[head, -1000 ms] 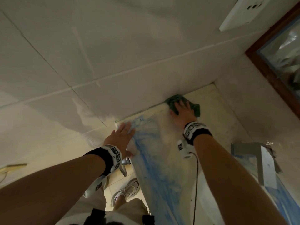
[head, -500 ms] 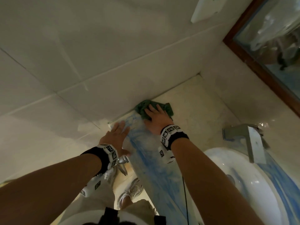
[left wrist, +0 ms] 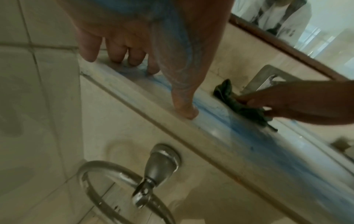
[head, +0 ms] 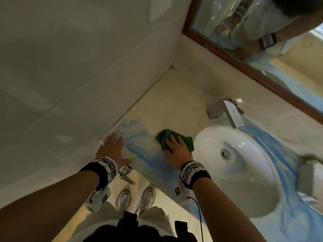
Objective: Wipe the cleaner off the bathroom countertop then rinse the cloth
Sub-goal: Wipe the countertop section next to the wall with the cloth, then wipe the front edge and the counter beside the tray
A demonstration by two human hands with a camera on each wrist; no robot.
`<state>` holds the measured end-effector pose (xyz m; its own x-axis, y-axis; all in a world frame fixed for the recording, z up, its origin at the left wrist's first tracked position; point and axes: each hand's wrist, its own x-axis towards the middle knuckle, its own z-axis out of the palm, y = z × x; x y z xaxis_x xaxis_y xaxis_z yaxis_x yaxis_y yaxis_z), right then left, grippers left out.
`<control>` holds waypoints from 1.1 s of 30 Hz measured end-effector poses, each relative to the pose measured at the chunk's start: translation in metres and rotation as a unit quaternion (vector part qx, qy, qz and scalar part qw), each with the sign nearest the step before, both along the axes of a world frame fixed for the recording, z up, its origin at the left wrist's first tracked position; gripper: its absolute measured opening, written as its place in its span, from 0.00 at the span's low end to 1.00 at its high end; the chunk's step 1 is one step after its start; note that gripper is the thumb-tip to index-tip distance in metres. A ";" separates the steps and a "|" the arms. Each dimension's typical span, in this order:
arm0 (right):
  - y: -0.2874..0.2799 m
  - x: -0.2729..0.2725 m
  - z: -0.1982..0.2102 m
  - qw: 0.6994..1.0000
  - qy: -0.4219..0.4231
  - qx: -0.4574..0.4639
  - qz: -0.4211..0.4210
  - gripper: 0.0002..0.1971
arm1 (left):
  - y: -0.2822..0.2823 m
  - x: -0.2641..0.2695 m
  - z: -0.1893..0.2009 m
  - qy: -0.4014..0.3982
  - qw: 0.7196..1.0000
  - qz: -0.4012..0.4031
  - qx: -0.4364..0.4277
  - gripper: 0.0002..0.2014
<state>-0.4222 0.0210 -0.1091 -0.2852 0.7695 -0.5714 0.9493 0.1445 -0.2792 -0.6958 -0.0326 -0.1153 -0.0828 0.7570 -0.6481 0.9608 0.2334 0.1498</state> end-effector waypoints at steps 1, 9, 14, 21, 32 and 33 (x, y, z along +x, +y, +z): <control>-0.012 -0.002 0.000 1.000 -0.001 -0.004 0.001 0.29 | 0.000 0.000 0.002 0.005 1.000 -0.006 0.002 0.56; -0.083 0.018 0.033 0.980 0.074 0.067 -0.174 0.28 | -0.002 0.063 0.021 -0.109 0.974 -0.155 0.125 0.35; -0.131 0.060 0.030 0.962 -0.024 0.046 -0.269 0.33 | 0.011 0.132 0.022 -0.110 0.933 -0.315 0.133 0.33; -0.159 0.060 0.015 0.968 -0.027 -0.022 -0.249 0.38 | 0.023 0.157 -0.003 -0.041 0.913 -0.396 0.082 0.31; -0.159 0.053 0.006 0.975 -0.114 -0.032 -0.190 0.58 | -0.011 0.150 -0.006 -0.054 0.921 -0.375 0.088 0.29; -0.159 0.053 0.006 0.974 -0.109 -0.040 -0.192 0.59 | -0.006 0.145 -0.007 -0.061 0.923 -0.368 0.089 0.29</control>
